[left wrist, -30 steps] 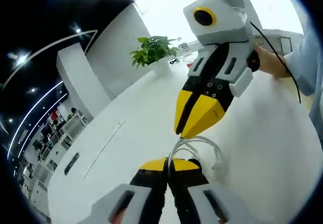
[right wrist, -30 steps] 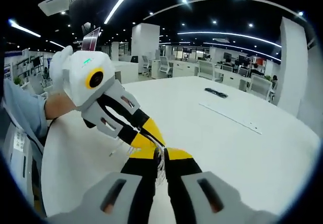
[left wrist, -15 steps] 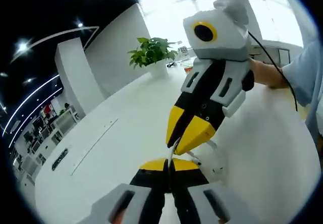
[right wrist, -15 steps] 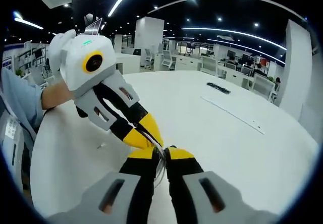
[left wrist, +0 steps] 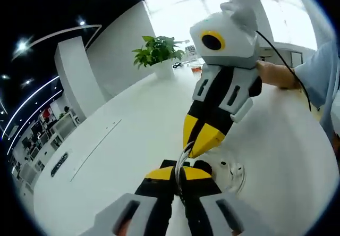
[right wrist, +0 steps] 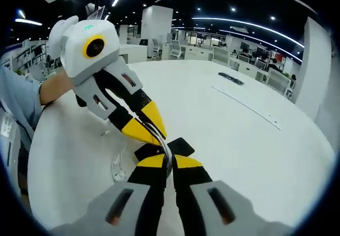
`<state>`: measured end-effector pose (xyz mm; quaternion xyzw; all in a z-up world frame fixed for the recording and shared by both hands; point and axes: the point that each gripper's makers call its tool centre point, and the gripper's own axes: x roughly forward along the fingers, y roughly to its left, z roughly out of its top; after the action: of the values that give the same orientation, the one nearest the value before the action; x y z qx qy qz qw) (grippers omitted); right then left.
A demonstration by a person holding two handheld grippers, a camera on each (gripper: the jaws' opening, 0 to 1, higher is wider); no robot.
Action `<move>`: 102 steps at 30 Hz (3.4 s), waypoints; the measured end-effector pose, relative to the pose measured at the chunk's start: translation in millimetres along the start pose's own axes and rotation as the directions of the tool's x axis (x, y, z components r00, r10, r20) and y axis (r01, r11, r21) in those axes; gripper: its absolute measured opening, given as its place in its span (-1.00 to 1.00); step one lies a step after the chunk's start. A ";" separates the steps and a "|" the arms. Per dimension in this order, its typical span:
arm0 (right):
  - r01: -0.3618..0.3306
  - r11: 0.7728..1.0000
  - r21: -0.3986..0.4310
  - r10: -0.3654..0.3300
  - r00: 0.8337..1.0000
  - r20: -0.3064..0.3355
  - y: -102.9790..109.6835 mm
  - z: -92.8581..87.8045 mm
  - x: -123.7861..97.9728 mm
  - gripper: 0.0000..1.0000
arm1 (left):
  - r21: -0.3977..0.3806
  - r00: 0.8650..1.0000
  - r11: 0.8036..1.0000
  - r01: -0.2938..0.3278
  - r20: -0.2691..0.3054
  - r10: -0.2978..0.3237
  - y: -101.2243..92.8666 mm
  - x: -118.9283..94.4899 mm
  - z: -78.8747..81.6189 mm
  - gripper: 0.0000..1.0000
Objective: Peel open the Velcro strap on the desktop, arrange the wired earphones neatly onto it, and close the Velcro strap to secure them.
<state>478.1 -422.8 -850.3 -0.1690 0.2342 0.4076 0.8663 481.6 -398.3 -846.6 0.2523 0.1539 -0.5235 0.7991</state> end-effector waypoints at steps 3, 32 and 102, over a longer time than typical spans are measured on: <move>-0.008 1.000 0.015 0.008 1.000 -0.001 0.6 -1.8 -0.1 -0.86 | -0.001 1.000 1.000 0.001 -0.002 -0.001 0.1 -0.6 -0.5 -0.84; 0.027 0.993 -0.115 -0.027 1.000 0.004 8.4 -8.0 3.2 -0.68 | 0.071 0.999 0.997 -0.023 -0.042 0.026 4.8 -2.6 -9.3 -0.76; -0.047 0.996 -0.073 0.057 0.987 0.148 -19.3 9.8 33.8 -0.89 | 0.103 0.986 0.982 0.158 -0.070 -0.152 -65.1 -28.0 -15.4 -0.84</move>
<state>514.8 -408.7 -858.6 -0.1617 0.1585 0.4494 0.8641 411.0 -389.5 -860.9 0.2985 0.1691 -0.5837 0.7360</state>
